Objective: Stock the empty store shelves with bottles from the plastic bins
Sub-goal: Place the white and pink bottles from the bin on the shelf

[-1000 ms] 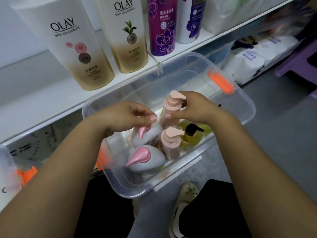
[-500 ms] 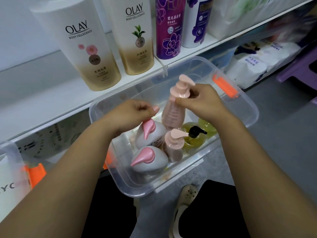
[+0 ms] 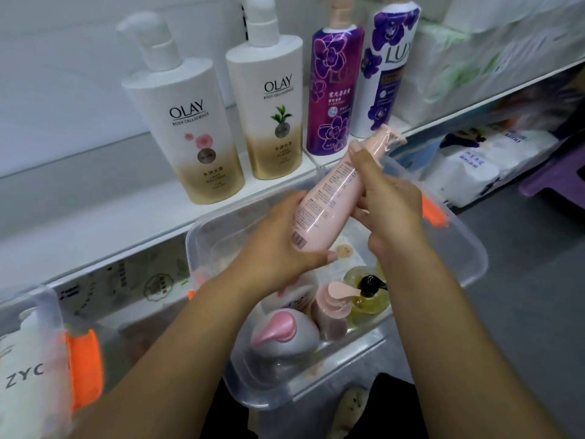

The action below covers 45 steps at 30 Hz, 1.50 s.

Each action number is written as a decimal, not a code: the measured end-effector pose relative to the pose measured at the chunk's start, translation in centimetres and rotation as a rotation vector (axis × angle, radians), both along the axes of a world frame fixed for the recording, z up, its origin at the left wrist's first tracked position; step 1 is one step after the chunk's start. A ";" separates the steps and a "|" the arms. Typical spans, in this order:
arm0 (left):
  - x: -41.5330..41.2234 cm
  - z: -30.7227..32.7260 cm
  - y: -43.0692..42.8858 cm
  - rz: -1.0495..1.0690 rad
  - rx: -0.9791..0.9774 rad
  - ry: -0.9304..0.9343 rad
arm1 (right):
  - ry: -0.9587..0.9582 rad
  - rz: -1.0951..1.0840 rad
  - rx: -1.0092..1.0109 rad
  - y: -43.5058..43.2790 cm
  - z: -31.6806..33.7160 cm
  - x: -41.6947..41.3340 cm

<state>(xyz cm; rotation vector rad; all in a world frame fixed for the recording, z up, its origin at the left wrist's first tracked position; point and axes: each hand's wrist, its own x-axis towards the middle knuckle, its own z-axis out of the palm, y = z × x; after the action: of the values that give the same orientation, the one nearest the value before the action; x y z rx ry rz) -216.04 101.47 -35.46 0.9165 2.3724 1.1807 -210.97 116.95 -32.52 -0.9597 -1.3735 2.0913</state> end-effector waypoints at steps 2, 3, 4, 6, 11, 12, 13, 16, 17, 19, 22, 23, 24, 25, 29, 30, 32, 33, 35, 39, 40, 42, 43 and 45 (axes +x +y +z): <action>-0.2 -0.1 0.1 0.043 0.042 0.036 | -0.001 0.046 0.018 0.2 0.0 -0.1; -0.4 -0.1 0.0 0.072 0.065 0.024 | 0.014 0.093 0.023 0.4 0.1 -0.2; -0.6 0.0 -0.3 0.094 0.099 -0.015 | 0.042 0.150 0.019 0.6 0.2 -0.3; -0.9 0.4 -0.9 0.112 0.214 -0.177 | 0.117 0.253 -0.006 1.2 0.3 -0.6; -2.0 0.5 -2.9 0.077 0.410 -0.540 | 0.223 0.414 -0.117 1.6 -0.5 -1.1; -2.3 0.4 -3.3 0.064 0.422 -0.595 | 0.220 0.434 -0.119 1.5 -0.6 -1.1; -2.4 0.3 -3.8 0.046 0.425 -0.634 | 0.209 0.446 -0.104 1.4 -0.7 -1.2; -2.7 0.1 -4.3 0.040 0.382 -0.617 | 0.203 0.434 -0.040 0.9 -0.8 -1.5; -2.5 0.1 -4.1 0.063 0.376 -0.581 | 0.213 0.421 -0.018 0.8 -0.7 -1.4; -1.6 0.2 -2.8 0.132 0.357 -0.425 | 0.231 0.406 0.045 0.7 -0.2 -1.1; -0.3 0.1 -0.7 0.147 0.211 -0.121 | 0.171 0.345 0.228 0.6 0.3 -0.5; -0.1 0.1 -0.2 0.128 0.181 -0.107 | 0.146 0.307 0.276 0.7 0.1 -0.4; -0.1 0.0 0.1 0.119 0.148 -0.134 | 0.130 0.279 0.298 0.9 -0.4 -0.2; -0.3 -0.1 0.0 0.121 0.094 -0.178 | 0.115 0.265 0.297 1.2 -1.1 0.0; -0.8 -0.3 -1.9 -0.013 -0.397 -0.216 | -0.044 0.354 0.397 2.4 -4.6 0.5; -0.8 -0.6 -2.4 -0.071 -0.497 -0.189 | -0.100 0.381 0.434 2.6 -5.5 0.6; -0.7 -1.1 -2.8 -0.095 -0.550 -0.161 | -0.164 0.423 0.453 2.8 -7.0 0.6; -0.7 -1.3 -2.7 -0.069 -0.534 -0.159 | -0.187 0.447 0.458 2.8 -7.6 0.6; -0.8 -1.7 -2.4 -0.013 -0.504 -0.128 | -0.216 0.525 0.519 2.8 -8.3 0.5; -1.2 -2.1 -2.2 0.112 -0.459 -0.029 | -0.308 0.682 0.680 2.3 -9.2 0.4; -1.5 -2.3 -2.2 0.142 -0.451 -0.010 | -0.326 0.696 0.693 2.3 -9.3 0.5; -1.9 -2.4 -2.2 0.178 -0.424 0.008 | -0.329 0.697 0.692 2.6 -9.4 0.5; -2.0 -2.5 -2.2 0.185 -0.402 0.002 | -0.329 0.702 0.696 2.7 -9.3 0.5; -2.2 -2.8 -1.9 0.176 -0.363 -0.024 | -0.346 0.726 0.690 2.8 -8.9 0.7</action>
<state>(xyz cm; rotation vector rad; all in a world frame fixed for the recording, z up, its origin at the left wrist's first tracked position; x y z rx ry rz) -218.21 99.57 -38.24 0.5811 2.5720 0.7697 -210.31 119.79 -41.41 -0.5718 -2.6927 1.6463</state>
